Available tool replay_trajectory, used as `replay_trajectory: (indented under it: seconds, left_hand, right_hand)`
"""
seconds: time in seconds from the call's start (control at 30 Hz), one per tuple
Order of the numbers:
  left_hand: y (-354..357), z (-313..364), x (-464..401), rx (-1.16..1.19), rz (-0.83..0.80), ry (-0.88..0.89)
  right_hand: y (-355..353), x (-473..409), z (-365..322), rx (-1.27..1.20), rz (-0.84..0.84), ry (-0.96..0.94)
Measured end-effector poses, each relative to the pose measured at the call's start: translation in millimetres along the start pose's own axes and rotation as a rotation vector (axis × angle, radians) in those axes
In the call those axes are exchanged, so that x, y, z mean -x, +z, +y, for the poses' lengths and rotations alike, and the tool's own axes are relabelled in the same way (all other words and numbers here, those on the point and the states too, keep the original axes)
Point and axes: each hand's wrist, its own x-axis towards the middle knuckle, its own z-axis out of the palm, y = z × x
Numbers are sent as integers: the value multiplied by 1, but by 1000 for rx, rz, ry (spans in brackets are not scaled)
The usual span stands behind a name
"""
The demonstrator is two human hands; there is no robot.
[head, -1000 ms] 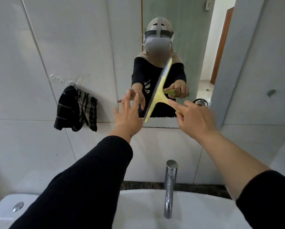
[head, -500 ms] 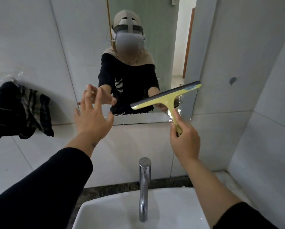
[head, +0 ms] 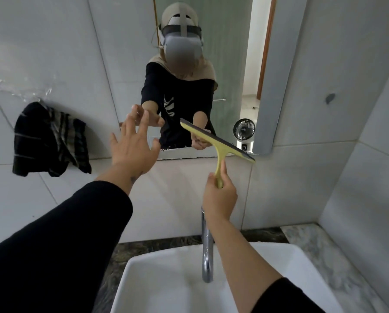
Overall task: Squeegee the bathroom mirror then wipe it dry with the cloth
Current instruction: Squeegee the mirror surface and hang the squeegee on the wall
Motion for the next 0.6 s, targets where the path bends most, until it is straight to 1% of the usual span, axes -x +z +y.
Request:
replay_trajectory:
  seconds: [0.1,0.3,0.37,0.43,0.6]
  left_hand:
    - [-4,-5,1,14,22,35]
    - [-3,-13,4,15,-19,62]
    - [-2,-13,5,26,-17,58]
    - [0,-12,5,16,-14,55]
    - [1,-10,5,2,-24,51]
  right_hand:
    - [19,16,3,76,-44,-74]
    - [47,40,2,182,-114,-140]
    - [49,43,4,332,-164,-222]
    - [48,44,7,550,-236,-313]
    - [25,28,0,903,-350,-506]
